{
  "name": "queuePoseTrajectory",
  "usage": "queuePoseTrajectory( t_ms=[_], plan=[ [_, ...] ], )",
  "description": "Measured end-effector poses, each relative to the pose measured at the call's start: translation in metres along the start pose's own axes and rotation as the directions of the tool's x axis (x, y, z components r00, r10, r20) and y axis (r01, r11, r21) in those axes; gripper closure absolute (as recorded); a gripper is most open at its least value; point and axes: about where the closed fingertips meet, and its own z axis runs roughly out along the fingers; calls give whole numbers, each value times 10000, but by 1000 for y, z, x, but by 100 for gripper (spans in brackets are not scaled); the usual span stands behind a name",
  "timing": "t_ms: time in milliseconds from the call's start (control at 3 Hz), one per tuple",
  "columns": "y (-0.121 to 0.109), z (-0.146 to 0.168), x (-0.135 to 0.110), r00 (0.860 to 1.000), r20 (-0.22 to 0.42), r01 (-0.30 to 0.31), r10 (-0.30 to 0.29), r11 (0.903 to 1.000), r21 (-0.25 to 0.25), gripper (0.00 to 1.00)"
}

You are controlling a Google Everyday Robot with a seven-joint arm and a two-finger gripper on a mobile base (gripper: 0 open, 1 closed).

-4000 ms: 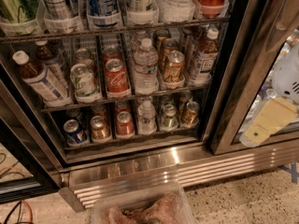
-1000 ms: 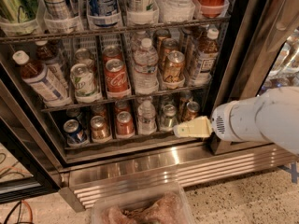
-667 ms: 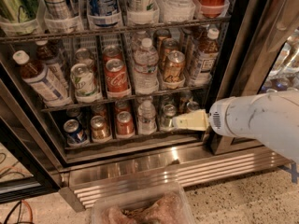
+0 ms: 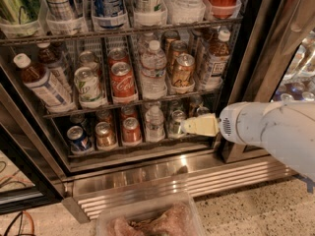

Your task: Pick blue plastic bottle from middle shelf of fridge

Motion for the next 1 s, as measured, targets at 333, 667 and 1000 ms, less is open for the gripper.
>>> queuePoseTrajectory(
  t_ms=[333, 667, 1000],
  plan=[
    [-5, 2, -16, 9947, 996, 248, -264, 9995, 179, 0],
    [-11, 7, -30, 9844, 1679, 488, -529, 9984, 286, 14],
    [-13, 16, -38, 9780, 1999, 551, -590, 9982, 247, 29]
  ],
)
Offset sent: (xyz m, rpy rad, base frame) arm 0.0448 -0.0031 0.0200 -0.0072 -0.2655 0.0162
